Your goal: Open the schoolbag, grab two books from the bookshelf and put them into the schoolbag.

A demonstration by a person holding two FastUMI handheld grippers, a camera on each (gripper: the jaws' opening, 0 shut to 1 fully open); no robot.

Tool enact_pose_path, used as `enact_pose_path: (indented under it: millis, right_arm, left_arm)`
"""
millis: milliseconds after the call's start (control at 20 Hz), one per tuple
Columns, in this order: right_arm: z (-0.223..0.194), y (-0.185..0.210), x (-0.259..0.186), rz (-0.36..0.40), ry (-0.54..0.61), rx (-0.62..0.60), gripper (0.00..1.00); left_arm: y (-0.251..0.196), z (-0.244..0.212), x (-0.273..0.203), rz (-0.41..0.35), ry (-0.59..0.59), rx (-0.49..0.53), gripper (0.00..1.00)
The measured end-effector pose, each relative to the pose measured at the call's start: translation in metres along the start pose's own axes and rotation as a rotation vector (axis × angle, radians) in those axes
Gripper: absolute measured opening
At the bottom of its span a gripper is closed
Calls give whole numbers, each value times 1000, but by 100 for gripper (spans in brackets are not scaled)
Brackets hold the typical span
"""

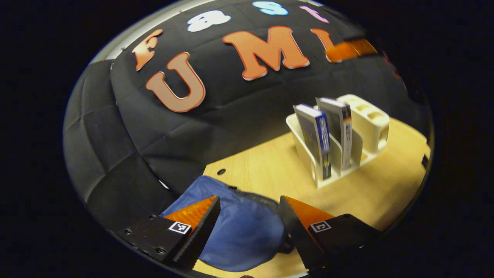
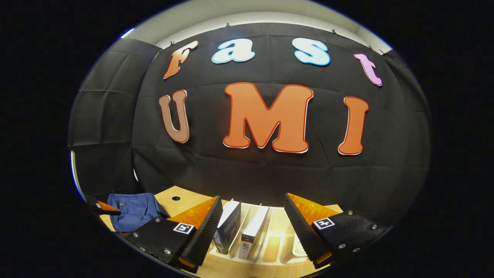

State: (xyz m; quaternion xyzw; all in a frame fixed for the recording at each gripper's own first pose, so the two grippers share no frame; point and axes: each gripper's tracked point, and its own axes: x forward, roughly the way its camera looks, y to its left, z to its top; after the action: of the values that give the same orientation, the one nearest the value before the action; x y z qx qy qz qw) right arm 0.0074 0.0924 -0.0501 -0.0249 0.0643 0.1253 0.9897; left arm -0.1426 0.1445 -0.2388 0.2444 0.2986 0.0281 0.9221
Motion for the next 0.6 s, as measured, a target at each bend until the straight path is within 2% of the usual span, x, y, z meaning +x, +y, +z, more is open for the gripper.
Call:
enact_pose_path:
  millis: [200,450,500,600]
  right_arm:
    - [-6,-16,0,-33,13,-9,96]
    - [-17,-32,-3,-66,37,-12,95]
    - [-19,-35,-3,-71,41,-13,96]
    - [-21,-39,-5,-84,47,-20,96]
  left_arm:
    - [-22,-55,9,-15,140,109,96]
    - [-47,-97,17,-36,226,246,97]
    - [-49,-107,20,-27,248,283,100]
    - [-55,-122,25,-2,276,344,96]
